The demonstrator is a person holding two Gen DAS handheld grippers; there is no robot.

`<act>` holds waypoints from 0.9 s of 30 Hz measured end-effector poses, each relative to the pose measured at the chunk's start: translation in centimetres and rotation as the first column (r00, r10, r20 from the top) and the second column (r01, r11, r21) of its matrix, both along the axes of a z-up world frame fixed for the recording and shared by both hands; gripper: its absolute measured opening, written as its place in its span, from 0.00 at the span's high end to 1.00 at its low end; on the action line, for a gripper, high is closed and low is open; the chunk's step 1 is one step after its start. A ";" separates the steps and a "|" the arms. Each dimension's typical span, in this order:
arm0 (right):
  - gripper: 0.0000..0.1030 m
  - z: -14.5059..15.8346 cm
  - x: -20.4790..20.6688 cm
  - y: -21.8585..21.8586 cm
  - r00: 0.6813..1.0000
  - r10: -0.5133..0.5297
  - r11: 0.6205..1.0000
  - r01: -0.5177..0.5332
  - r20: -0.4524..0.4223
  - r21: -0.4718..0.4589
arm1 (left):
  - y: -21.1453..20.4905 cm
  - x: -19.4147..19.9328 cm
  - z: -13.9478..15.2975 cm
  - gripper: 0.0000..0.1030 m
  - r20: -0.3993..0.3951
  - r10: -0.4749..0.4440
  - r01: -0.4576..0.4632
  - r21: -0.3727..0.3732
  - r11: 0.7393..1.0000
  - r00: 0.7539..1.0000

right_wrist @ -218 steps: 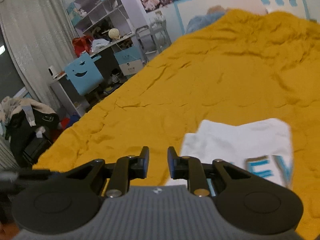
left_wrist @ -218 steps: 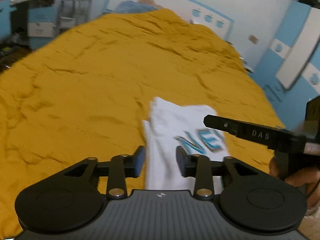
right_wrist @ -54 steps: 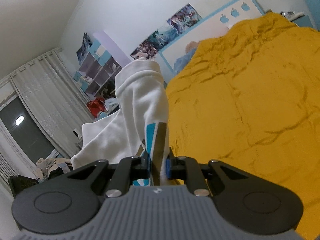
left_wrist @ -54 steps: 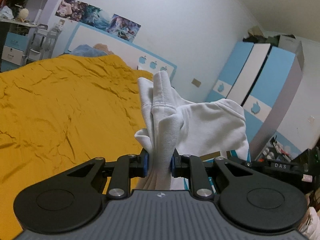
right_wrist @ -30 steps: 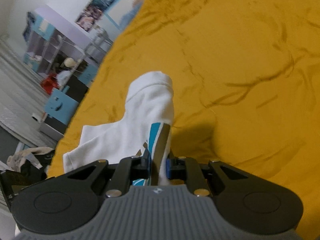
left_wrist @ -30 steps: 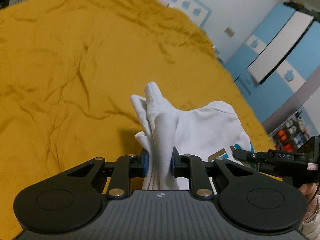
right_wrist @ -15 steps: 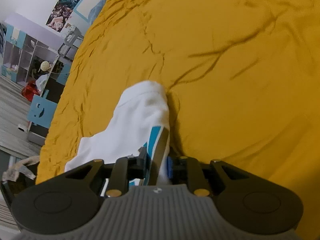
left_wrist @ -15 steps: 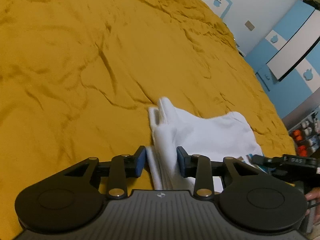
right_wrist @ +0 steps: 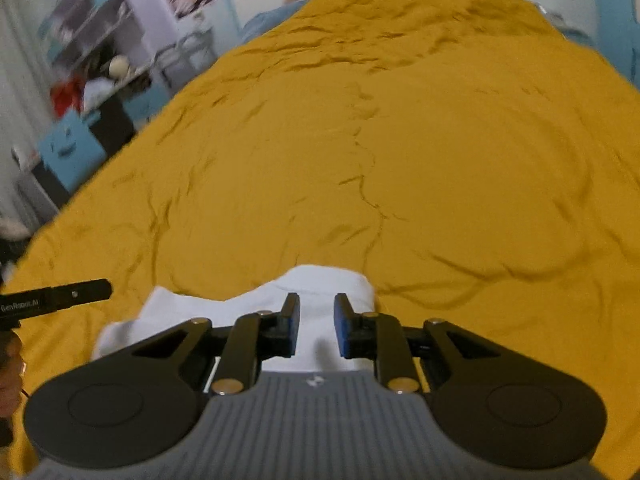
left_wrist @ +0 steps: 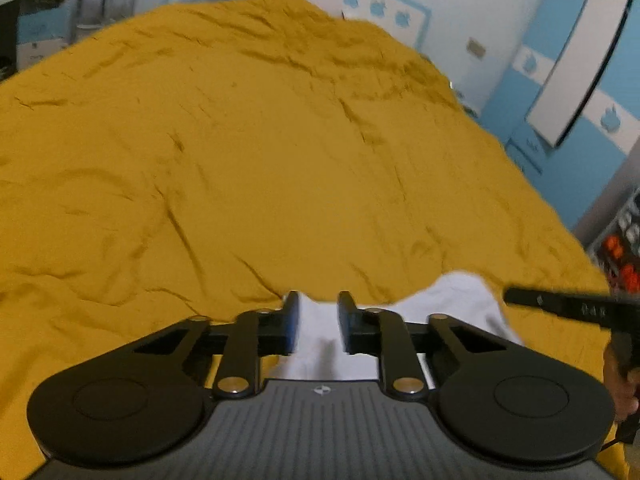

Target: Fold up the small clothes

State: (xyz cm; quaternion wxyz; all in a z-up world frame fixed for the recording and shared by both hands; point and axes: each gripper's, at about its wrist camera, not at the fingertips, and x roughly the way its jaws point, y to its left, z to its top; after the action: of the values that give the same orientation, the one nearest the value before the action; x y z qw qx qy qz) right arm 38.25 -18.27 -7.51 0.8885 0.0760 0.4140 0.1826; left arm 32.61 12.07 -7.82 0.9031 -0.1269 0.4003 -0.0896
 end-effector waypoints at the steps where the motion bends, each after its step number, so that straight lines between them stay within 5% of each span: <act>1: 0.88 -0.4 0.4 0.6 1.000 0.015 1.000 -0.014 0.011 -0.023 | -0.4 0.5 -0.9 0.82 -0.020 -0.009 0.009 0.015 1.000 1.000; 5: 1.00 -3.7 2.8 0.9 0.999 -0.019 0.995 0.014 -0.045 -0.101 | -0.8 1.4 -4.0 0.85 -0.075 0.012 -0.007 0.070 0.998 0.997; 11: 1.00 -6.1 4.4 -0.2 0.994 -0.072 0.994 0.064 -0.086 -0.090 | -0.6 2.1 -5.2 0.83 -0.097 0.042 -0.037 0.049 0.998 0.994; 19: 0.97 -2.3 1.4 -0.2 0.999 -0.008 0.996 0.003 -0.054 -0.089 | -1.4 -0.7 -0.6 0.83 -0.064 -0.002 0.013 0.172 0.985 0.998; 27: 0.97 1.0 -6.2 -0.8 0.993 0.115 0.984 -0.118 -0.031 -0.130 | -4.2 -5.9 2.2 0.83 -0.047 -0.147 0.152 0.161 0.975 0.988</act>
State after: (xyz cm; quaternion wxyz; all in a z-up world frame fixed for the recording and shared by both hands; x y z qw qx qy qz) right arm 32.00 -19.02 -6.54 0.8745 -0.0052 0.4393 0.2056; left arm 26.68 7.85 -5.62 0.8941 -0.0233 0.4302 -0.1219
